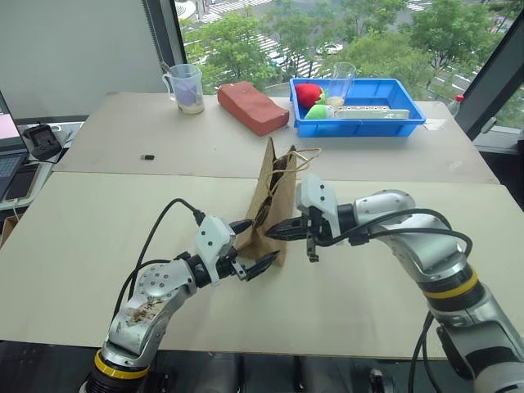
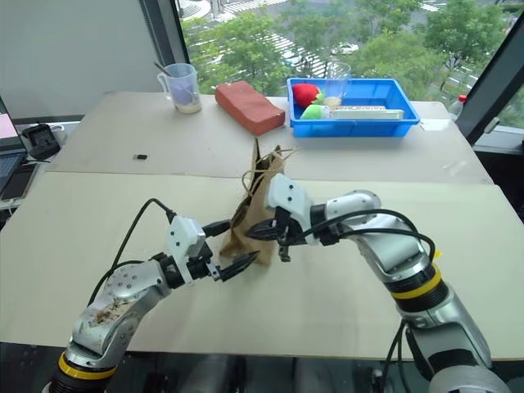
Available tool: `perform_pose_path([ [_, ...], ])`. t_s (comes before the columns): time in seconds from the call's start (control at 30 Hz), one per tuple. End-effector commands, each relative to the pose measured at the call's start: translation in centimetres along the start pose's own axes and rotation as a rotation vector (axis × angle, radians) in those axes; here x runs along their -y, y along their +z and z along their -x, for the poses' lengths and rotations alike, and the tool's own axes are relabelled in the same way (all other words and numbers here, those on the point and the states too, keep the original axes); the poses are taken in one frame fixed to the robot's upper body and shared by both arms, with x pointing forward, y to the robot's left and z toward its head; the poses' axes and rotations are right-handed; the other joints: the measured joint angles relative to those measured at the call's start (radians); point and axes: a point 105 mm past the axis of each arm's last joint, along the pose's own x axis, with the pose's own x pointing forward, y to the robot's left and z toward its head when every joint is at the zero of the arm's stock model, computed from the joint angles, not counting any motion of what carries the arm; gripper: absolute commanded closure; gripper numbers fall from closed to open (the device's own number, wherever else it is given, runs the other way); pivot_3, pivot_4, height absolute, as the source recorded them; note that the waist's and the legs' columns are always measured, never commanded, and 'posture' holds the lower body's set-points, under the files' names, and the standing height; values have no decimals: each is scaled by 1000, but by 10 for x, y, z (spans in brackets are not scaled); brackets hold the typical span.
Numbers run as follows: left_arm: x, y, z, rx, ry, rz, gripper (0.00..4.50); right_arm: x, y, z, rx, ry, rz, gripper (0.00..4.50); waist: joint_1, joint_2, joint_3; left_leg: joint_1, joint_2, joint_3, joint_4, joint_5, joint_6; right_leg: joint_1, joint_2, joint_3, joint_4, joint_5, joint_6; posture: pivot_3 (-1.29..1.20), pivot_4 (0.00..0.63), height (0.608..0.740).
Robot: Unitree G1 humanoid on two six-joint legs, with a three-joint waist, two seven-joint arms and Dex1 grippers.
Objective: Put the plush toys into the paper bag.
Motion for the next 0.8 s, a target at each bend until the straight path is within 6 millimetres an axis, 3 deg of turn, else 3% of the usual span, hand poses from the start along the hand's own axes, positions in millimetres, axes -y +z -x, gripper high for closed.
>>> perform_pose_path([
  [0.03,-6,4,-8,20,67,-42,0,-1,23,-2,65,9,43,4446,0,0,0,0,0,0,0,0,0,0,0,0,0,0,0,0,150,740],
  [0.17,-18,1,-12,8,157,-57,0,-5,33,-3,102,26,14,4446,0,0,0,0,0,-1,0,0,0,0,0,-1,0,0,0,0,150,740],
  [0.27,-22,-3,-8,-5,180,-75,763,-2,34,1,90,9,21,4500,0,0,0,0,0,-1,0,0,0,0,0,-1,1,0,0,0,150,740],
  [0.53,-35,-4,1,1,185,-84,4452,5,30,30,40,-53,48,4500,0,0,0,0,0,-1,0,0,0,0,0,-1,0,0,0,0,150,740],
  [0.7,-30,0,4,4,42,-43,4452,11,40,74,26,-145,38,4500,3,0,0,-1,0,-1,0,0,0,-1,-1,-2,0,0,0,0,150,740],
  [0.8,-43,9,8,21,-16,-27,4452,24,50,113,9,-292,40,4500,4,0,0,-1,0,-1,0,0,0,0,-1,-2,-1,0,0,0,150,740],
])
